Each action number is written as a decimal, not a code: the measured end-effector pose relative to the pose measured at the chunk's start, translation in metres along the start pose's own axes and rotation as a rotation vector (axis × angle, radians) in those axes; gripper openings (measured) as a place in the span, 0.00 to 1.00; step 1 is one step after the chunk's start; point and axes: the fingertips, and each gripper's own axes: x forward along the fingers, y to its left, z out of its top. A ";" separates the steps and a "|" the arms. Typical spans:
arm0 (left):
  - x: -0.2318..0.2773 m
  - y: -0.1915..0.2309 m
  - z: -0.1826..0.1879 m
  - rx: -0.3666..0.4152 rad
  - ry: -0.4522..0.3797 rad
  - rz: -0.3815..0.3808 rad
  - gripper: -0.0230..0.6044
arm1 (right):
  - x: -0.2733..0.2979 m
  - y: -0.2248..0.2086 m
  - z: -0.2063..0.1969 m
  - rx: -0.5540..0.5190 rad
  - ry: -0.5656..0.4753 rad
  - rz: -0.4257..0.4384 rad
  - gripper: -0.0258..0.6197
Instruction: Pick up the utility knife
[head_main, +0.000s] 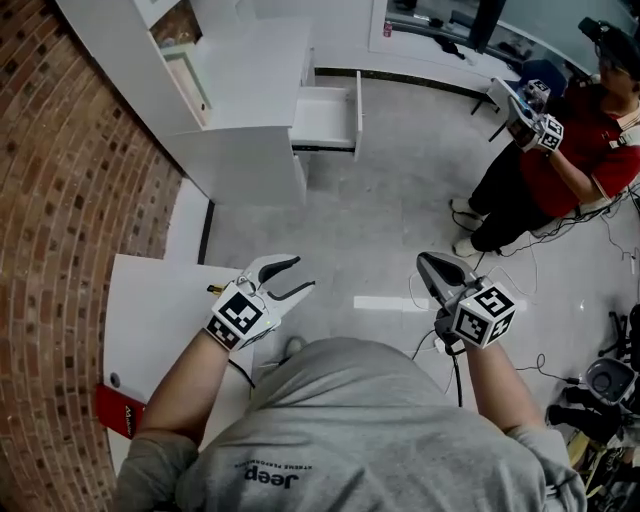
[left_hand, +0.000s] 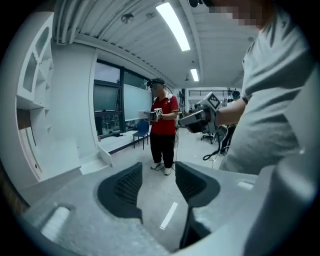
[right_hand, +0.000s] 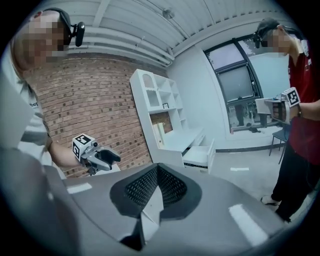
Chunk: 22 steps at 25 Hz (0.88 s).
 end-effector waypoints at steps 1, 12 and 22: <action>-0.006 0.006 -0.009 0.015 0.027 0.007 0.37 | 0.007 0.003 0.000 -0.007 0.008 0.010 0.05; -0.068 0.057 -0.129 0.103 0.308 0.008 0.42 | 0.124 0.066 -0.016 -0.085 0.123 0.176 0.05; -0.087 0.071 -0.239 0.149 0.490 -0.096 0.43 | 0.211 0.132 -0.057 -0.130 0.261 0.315 0.06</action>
